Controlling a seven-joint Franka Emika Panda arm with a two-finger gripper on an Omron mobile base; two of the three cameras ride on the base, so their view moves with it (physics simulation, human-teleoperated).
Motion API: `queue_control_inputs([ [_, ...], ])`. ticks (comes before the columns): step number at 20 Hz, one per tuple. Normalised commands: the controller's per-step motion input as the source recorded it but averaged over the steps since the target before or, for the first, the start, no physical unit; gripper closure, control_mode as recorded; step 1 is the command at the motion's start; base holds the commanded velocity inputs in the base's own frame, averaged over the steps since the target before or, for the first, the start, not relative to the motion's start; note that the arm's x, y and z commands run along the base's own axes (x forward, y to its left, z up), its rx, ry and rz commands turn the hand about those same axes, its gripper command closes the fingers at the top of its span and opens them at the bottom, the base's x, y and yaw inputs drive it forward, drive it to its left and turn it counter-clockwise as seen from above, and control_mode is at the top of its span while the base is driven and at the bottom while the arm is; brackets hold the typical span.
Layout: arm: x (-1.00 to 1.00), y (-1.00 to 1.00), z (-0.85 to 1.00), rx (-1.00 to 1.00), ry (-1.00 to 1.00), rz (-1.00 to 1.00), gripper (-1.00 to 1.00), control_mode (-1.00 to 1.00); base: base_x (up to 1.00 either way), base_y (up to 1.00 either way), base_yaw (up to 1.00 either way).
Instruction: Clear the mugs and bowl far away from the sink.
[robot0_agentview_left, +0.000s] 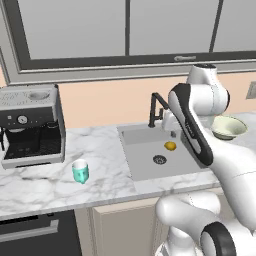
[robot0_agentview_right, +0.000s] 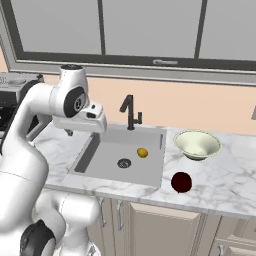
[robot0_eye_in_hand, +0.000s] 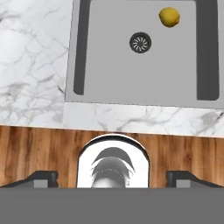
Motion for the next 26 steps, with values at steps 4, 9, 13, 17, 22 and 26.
queue_control_inputs([
  [4, -0.33, -0.17, 0.0, 0.0, 0.24, 0.0, -1.0, -1.0, 0.0, 0.0, 0.0],
  [9, -0.59, -0.03, 0.0, 0.0, 0.04, 0.0, -1.0, -1.0, 0.0, 0.0, 0.0],
  [13, -0.57, -0.11, 0.0, 0.0, 0.0, 0.0, -1.0, -1.0, 0.0, 0.0, 0.0],
  [17, -0.71, -0.54, 0.0, 0.0, 0.0, 0.0, -1.0, -1.0, 0.0, 0.0, 0.0],
  [22, -0.49, -0.7, -0.08, 0.0, 0.0, 0.0, -1.0, -1.0, 0.0, 0.0, 0.0],
  [26, -0.06, -0.62, -0.2, 0.0, 0.01, 0.01, -1.0, -1.0, 0.0, 0.0, 0.0],
])
